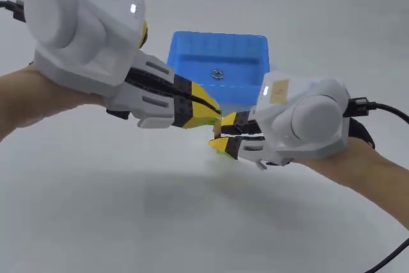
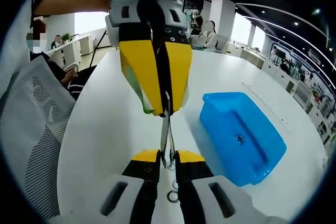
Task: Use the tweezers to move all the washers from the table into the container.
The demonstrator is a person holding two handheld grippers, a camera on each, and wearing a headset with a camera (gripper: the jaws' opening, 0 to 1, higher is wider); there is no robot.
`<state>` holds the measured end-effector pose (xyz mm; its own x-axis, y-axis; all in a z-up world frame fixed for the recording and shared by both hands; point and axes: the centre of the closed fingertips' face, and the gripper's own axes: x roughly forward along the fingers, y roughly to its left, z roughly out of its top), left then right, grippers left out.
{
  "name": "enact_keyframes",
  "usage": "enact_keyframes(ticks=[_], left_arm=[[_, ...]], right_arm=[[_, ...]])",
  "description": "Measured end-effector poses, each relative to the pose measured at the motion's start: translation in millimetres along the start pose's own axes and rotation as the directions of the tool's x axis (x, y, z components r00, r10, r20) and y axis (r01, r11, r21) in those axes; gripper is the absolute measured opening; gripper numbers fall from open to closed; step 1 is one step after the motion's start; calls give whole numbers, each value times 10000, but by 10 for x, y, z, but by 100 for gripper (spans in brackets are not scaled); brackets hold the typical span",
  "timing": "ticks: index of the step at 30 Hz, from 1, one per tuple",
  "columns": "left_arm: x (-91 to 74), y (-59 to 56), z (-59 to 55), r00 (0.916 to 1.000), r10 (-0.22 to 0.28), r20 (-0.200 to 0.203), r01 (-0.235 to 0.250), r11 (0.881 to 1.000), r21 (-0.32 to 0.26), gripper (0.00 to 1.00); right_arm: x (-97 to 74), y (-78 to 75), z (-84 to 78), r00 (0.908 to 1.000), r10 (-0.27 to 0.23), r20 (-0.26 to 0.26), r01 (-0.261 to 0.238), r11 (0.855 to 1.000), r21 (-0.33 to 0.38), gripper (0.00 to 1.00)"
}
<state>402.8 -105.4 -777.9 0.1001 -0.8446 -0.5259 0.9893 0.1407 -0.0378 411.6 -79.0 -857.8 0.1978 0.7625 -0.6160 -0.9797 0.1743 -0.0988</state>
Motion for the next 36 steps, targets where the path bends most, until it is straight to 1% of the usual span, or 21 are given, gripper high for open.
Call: enact_keyframes(ticks=[9,15,21,23,24,29,33,35,36], left_arm=[[-6,-36,-9,10000,27,11,-27,10000,-15,6],[-10,-43,-10,10000,49,9,-49,10000,-43,6],[-4,-79,10,9999,30,-100,-30,10000,66,6],[-22,-91,30,10000,24,-95,-23,10000,85,5],[-41,-91,51,9999,76,-80,-74,9998,204,5],[-99,-90,142,9998,209,-34,-208,9992,351,5],[-138,-88,233,9996,283,-23,-282,9985,472,5],[-168,-80,297,9996,299,-11,-297,9977,603,5],[-179,-56,295,9995,319,-9,-318,9972,675,5]], right_arm=[[23,15,-5,10000,24,-25,-24,10000,11,12],[25,19,-7,10000,85,-13,-85,9998,206,11],[21,38,-7,9998,144,-111,-142,9997,210,11],[9,49,16,9999,136,-44,-135,9997,218,11],[-2,49,38,9999,128,9,-128,9996,260,11],[-47,4,133,9998,-36,176,32,9997,245,11],[-86,-23,216,9996,-130,246,128,9999,79,11],[-121,-54,273,9994,-172,316,174,9998,-55,11],[-133,-69,292,9993,-197,328,201,9997,-111,11]])
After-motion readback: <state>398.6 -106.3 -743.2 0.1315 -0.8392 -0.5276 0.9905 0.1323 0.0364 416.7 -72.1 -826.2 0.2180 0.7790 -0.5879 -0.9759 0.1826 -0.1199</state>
